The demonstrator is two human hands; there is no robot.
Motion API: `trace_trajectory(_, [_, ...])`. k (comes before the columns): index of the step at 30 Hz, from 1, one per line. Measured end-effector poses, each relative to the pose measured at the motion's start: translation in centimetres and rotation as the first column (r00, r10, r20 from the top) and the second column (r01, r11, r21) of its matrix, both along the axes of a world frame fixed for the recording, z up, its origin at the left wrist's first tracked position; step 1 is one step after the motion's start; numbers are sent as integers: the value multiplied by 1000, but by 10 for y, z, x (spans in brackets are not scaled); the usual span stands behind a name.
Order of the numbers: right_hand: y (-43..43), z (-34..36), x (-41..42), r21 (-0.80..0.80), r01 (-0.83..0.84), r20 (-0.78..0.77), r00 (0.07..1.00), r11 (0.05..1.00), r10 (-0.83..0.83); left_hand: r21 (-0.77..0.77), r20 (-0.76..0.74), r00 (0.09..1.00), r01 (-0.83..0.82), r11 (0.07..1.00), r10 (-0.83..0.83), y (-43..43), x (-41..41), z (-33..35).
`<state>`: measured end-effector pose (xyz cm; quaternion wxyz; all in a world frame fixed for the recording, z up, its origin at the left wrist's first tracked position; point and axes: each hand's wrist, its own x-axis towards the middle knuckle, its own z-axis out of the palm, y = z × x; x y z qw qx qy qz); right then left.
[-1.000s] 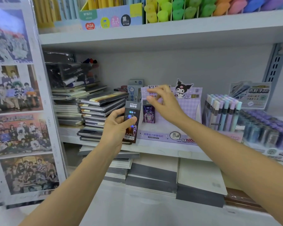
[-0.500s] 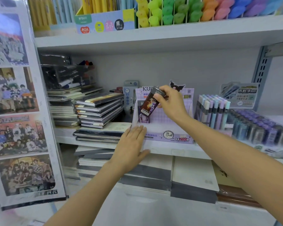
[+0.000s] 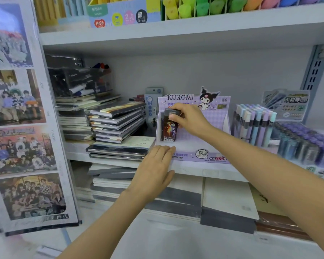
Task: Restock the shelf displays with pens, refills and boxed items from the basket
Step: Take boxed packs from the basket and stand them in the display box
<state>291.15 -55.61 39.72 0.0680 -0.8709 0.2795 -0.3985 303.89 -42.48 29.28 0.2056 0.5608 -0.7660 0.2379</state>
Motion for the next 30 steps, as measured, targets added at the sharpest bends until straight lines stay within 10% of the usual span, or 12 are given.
trace_trajectory(11, [15,-31,6,-127,165,-11,986,978,-168,-3,-33,999,-15,1000,15,3,-5,-1])
trace_trajectory(19, [106,-116,-57,-2,-107,293,950,994,103,-212,-264,961,29,977,-86,35,-46,-77])
trace_trajectory(24, [145,-254,-107,362,-62,70,997,930,39,294,-309,951,104,950,-8,61,-80,-206])
trace_trajectory(30, [168,-419,-162,740,200,-365,922,643,133,792,-166,969,20,610,184,118,-101,-347])
